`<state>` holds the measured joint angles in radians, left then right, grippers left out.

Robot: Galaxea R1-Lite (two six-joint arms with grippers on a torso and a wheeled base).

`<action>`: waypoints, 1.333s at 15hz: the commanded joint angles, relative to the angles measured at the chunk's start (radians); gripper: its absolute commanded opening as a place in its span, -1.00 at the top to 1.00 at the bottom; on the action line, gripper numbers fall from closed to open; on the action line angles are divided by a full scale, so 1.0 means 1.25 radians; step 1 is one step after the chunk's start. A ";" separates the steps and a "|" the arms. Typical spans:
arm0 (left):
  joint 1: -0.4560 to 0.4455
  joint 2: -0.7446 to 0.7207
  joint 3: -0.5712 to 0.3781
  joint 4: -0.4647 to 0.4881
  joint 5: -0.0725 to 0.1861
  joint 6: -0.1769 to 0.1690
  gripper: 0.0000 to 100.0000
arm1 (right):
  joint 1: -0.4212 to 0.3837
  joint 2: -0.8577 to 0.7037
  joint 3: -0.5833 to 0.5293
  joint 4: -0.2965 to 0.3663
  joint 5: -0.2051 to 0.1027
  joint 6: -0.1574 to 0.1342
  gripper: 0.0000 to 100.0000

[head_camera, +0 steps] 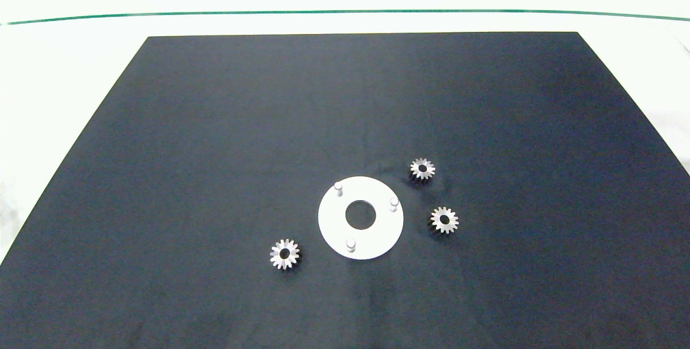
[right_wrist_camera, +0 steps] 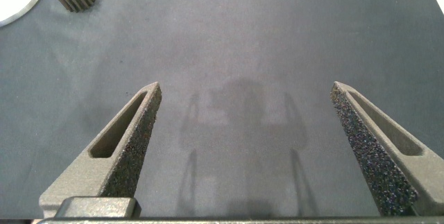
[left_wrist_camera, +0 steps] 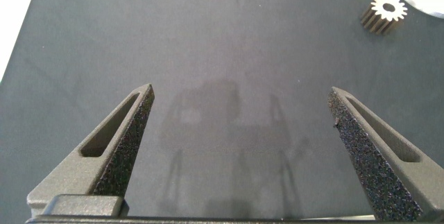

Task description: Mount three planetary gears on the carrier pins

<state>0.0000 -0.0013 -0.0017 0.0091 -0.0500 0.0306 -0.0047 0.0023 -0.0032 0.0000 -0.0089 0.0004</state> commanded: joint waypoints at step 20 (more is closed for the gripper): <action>-0.001 0.034 -0.013 0.005 -0.009 0.033 -1.00 | -0.001 0.018 -0.023 0.011 -0.003 -0.009 -1.00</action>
<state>-0.0023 0.0283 -0.0109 0.0157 -0.0596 0.0645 -0.0047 0.0104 -0.0177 0.0111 -0.0138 -0.0104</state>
